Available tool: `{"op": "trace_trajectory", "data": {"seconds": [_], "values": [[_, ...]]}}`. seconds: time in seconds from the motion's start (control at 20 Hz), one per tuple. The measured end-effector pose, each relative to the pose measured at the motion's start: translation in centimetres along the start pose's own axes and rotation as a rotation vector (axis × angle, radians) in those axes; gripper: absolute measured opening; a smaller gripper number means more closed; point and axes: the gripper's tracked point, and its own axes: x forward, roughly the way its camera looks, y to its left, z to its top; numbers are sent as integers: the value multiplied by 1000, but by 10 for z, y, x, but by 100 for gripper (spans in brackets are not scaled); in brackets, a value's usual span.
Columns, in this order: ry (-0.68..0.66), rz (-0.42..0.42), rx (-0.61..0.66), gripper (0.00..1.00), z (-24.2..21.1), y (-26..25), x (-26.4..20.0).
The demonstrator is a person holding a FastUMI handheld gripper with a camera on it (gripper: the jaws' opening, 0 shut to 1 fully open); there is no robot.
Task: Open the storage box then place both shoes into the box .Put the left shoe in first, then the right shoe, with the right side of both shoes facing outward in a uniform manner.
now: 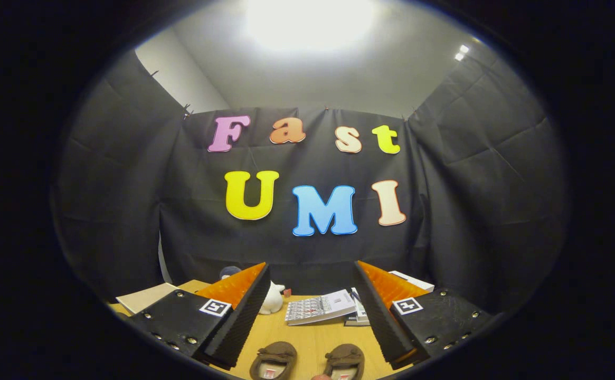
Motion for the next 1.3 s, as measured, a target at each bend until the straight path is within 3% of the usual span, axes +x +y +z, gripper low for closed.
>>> {"op": "trace_trajectory", "data": {"seconds": [0.5, 0.8, 1.3], "values": [[154, 156, 196, 96, -63, 68, -4], [269, 191, 403, 97, -101, 98, -5], [521, 238, 863, 98, -162, 150, -11]]}}
